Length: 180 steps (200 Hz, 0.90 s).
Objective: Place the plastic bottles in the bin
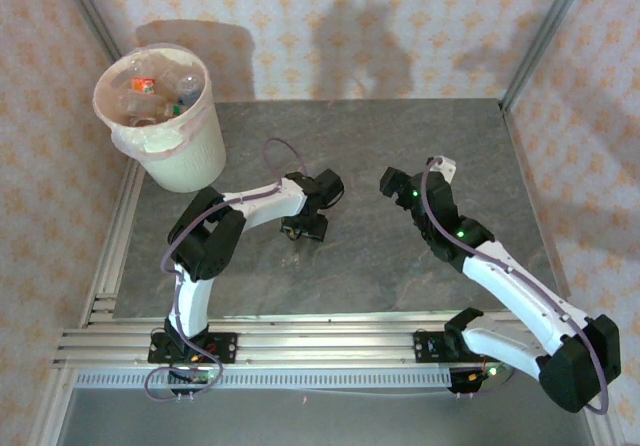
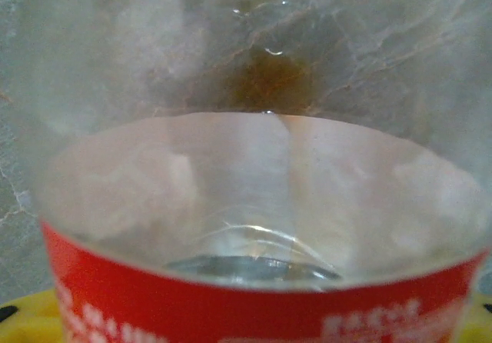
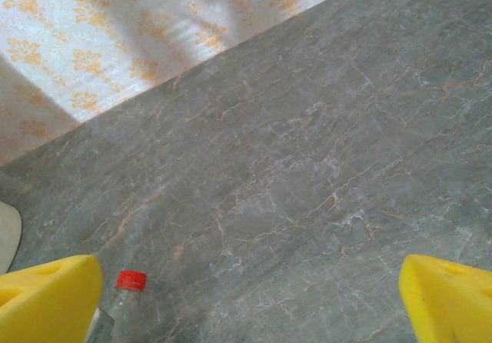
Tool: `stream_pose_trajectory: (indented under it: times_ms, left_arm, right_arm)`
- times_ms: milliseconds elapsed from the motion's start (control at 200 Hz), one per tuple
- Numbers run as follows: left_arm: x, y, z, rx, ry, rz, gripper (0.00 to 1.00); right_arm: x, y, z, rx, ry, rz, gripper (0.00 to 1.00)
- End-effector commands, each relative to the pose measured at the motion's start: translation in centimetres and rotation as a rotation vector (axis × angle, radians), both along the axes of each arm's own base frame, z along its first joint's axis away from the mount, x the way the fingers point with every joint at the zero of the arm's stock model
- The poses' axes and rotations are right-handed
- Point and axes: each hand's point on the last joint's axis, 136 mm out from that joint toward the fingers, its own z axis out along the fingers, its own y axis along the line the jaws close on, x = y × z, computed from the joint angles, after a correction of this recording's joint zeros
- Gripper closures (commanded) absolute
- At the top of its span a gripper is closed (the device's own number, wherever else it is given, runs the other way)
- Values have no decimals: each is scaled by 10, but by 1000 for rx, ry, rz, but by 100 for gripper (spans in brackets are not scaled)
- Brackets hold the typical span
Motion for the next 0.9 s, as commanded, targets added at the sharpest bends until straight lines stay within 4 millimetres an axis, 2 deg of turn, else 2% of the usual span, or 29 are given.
stream_pose_trajectory:
  times_ms: [0, 225, 325, 470, 495, 640, 896]
  left_arm:
    - [7, 0, -7, 7, -25, 8, 42]
    - [11, -2, 13, -25, -70, 8, 50]
    - [11, -8, 23, -59, -78, -18, 55]
    - [14, -8, 35, -65, -108, -39, 58]
    - [15, -8, 49, -81, -137, -40, 58]
    - [20, -5, 74, -97, -204, -35, 60]
    - [29, 4, 120, -134, -305, -9, 62]
  right_arm:
    - [-3, -3, -4, -11, 8, -20, 1]
    - [-1, -1, -4, -8, 2, -5, 1]
    - [-1, 9, -3, 2, -8, 50, 1]
    - [2, 35, 2, 41, -28, 179, 1]
    - [2, 39, 2, 46, -30, 200, 1]
    - [5, 55, 6, 59, -43, 268, 1]
    - [7, 66, 13, 68, -72, 314, 1]
